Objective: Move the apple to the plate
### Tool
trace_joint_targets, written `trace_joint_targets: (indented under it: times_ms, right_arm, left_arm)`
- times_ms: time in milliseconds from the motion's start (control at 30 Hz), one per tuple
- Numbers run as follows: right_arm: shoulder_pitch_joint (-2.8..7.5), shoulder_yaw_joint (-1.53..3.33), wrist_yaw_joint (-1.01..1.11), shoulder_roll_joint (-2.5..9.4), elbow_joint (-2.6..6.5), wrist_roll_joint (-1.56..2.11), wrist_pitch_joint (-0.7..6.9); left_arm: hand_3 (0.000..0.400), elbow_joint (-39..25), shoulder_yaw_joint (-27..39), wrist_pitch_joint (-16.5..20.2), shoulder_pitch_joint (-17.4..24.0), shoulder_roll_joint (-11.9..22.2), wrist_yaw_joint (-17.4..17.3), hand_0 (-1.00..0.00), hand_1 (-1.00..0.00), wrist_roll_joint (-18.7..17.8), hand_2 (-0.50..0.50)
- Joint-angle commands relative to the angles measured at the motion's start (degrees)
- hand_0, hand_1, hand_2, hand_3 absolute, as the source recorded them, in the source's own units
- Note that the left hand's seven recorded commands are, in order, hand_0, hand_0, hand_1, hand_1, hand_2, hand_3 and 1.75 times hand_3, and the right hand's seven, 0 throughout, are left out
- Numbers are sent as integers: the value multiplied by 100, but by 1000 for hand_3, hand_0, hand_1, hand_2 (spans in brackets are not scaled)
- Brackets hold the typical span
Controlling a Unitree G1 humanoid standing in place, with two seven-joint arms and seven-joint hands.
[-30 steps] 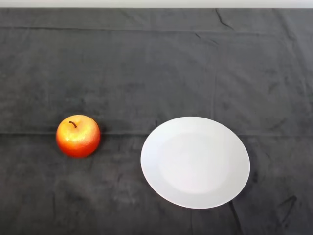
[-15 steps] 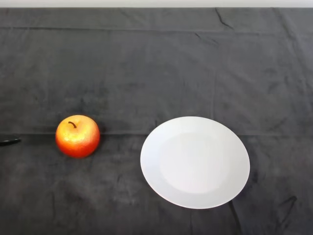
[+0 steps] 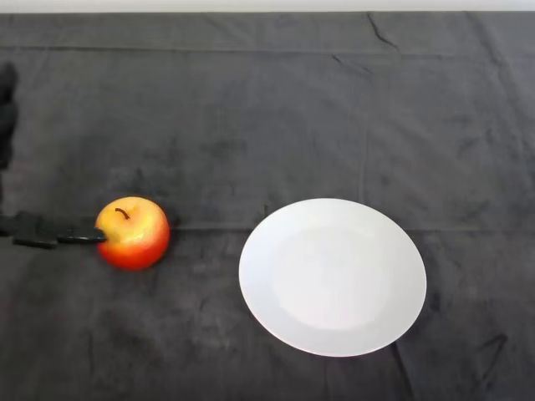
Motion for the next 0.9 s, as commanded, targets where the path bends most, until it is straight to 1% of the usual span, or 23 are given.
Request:
trace_joint_targets:
  times_ms: [33,167,300,500,700,900]
  right_arm:
    - [-36,-51,-7,-119,-88,82,0]
    - [-32,-51,-12,-114,-99,83,0]
    - [-27,-51,-17,-109,-110,85,-1]
    - [-22,-50,-24,-105,-123,88,-1]
    - [-19,-50,-30,-101,-133,90,0]
    - [-16,-51,-34,-99,-140,93,1]
  left_arm:
    - [0,-318,-103,162,231,6,-78,0,0,88,0]
    - [0,-611,-200,419,306,9,-211,0,0,51,0]
    - [0,-737,-281,521,398,-12,-303,0,0,36,0]
    - [0,-691,-348,681,436,-7,-472,0,0,-29,0]
    - [0,-545,-397,925,470,-18,-604,0,0,-94,0]
    - [0,-546,-472,1470,343,-38,-651,0,0,-121,0]
